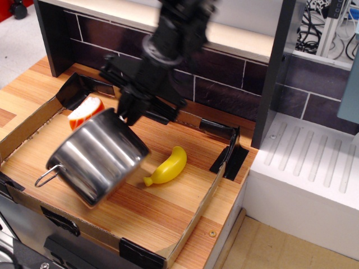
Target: Topple metal pot
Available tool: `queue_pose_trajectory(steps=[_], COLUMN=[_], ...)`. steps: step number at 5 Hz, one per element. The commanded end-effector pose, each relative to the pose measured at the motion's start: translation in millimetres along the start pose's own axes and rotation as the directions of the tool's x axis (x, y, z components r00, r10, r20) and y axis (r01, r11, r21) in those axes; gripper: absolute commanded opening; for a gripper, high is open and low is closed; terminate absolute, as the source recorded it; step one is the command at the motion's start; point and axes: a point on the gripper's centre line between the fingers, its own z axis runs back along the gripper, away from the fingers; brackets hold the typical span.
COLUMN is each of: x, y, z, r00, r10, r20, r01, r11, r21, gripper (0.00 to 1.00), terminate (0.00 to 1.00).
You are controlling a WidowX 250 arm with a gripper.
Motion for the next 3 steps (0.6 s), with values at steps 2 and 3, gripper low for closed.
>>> queue_pose_trajectory(steps=[2, 3], x=[10, 8], y=[17, 21], z=[-11, -13], r00=[0.996, 0.996], r10=[-0.021, -0.041], r20=[-0.083, -0.084], r01=[0.000, 0.019], r11=[0.970, 0.968], r21=[-0.241, -0.250], gripper=[0.00, 0.00], terminate=[0.00, 0.00])
